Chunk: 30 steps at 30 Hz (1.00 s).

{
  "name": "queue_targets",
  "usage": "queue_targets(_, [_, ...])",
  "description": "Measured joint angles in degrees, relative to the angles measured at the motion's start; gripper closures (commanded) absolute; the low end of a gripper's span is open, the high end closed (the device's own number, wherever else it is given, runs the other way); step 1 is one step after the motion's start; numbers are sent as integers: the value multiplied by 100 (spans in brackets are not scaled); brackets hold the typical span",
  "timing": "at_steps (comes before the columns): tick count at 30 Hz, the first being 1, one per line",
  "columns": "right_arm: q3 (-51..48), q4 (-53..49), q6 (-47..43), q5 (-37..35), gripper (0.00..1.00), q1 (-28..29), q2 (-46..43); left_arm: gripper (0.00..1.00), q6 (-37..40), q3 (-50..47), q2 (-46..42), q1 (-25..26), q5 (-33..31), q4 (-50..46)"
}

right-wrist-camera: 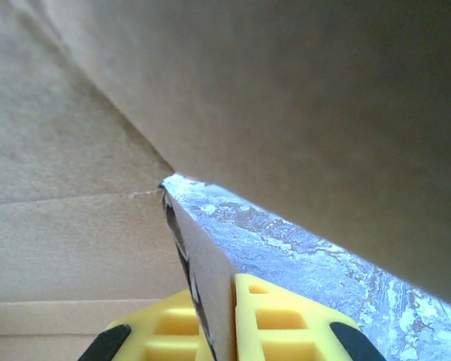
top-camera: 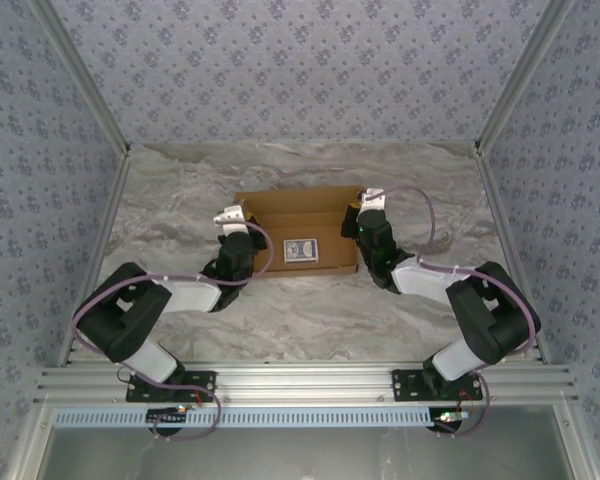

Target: Fold the paper box

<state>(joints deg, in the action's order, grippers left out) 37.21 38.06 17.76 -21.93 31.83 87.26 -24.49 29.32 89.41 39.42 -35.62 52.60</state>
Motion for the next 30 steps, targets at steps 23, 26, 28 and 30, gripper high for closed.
queue_targets(23, [-1110,1733,-240,-848,90,527,105,83,131,-459,105,13,195,367])
queue_targets(26, [-1134,1790,-240,-973,91,533,125,78,92,-573,103,11,264,118])
queue_targets(28, [-1147,1834,-238,-1019,91,535,149,74,61,-629,101,13,332,-39])
queue_targets(30, [-1147,1878,-238,-1051,91,544,179,71,35,-654,74,13,450,-186])
